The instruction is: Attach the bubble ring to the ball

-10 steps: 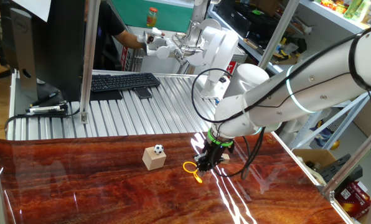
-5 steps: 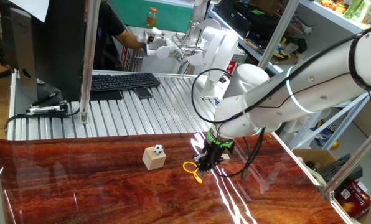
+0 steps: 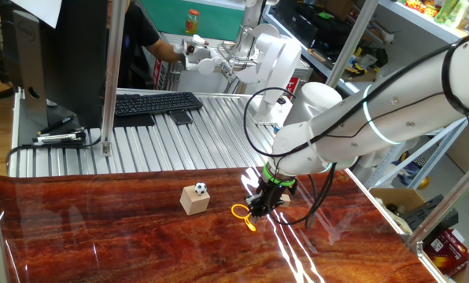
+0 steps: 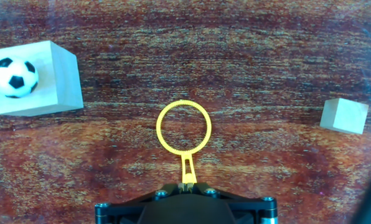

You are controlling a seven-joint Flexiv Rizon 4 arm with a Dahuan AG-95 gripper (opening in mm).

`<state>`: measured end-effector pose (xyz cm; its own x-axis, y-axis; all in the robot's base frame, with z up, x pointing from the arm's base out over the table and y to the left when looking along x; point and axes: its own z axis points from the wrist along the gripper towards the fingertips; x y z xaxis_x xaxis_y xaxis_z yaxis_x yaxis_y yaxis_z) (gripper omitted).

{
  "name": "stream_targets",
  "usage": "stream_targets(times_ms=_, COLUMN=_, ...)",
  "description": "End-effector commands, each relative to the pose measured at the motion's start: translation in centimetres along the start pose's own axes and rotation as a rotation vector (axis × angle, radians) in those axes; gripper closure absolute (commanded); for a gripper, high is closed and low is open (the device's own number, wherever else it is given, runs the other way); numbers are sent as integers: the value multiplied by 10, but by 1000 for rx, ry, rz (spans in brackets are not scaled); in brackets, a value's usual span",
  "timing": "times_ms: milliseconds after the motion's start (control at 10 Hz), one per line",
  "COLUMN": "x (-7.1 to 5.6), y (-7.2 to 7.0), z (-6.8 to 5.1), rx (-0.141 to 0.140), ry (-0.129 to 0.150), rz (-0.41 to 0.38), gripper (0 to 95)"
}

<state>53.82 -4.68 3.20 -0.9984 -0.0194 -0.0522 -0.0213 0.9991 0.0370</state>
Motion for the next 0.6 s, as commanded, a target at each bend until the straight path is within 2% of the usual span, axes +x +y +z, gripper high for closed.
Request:
stream_targets(times_ms=100, x=1, y=-1, z=1, rx=8, ry=14, rz=3, gripper=950)
stream_targets(times_ms=400, x=1, y=-1, z=1, rx=30, ry=28, rz=7, gripper=950)
stream_targets(times_ms=500, x=1, y=-1, z=1, rx=41, ry=53, rz=11, gripper=950)
stream_targets(times_ms=600, x=1, y=-1, z=1, rx=66, ry=55, rz=2, gripper=950)
